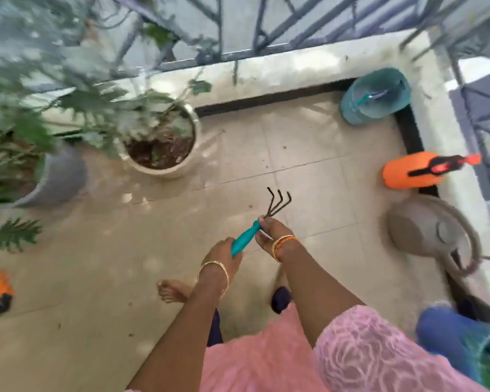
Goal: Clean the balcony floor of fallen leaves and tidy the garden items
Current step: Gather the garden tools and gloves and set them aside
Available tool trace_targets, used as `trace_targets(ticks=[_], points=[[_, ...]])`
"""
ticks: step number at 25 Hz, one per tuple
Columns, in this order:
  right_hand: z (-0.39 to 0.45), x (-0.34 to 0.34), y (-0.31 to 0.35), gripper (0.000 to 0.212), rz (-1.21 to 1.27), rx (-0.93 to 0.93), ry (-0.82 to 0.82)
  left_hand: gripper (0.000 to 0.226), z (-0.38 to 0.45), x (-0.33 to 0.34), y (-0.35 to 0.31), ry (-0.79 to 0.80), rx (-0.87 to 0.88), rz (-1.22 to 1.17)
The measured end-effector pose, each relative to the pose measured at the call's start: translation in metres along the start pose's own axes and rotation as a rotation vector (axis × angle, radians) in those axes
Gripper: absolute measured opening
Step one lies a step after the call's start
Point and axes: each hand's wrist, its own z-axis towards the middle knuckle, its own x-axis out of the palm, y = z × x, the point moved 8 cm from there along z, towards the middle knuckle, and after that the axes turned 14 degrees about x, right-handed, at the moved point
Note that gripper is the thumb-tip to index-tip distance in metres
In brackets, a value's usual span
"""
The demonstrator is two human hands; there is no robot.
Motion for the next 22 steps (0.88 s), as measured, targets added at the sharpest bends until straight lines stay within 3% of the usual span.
trace_targets(ticks=[9, 15, 22], points=[[-0.001, -0.165, 0.163, 0.018, 0.254, -0.067, 0.008, 0.035, 0.123, 0.073, -0.192, 0.082, 0.1, 0.212], [0.017, -0.201, 0.283, 0.018, 0.306, -0.11, 0.087, 0.035, 0.225, 0.072, -0.283, 0.062, 0.202, 0.238], [0.029, -0.212, 0.421, 0.017, 0.431, -0.104, -0.052, 0.028, 0.346, 0.048, -0.369, 0.038, 0.229, 0.406]])
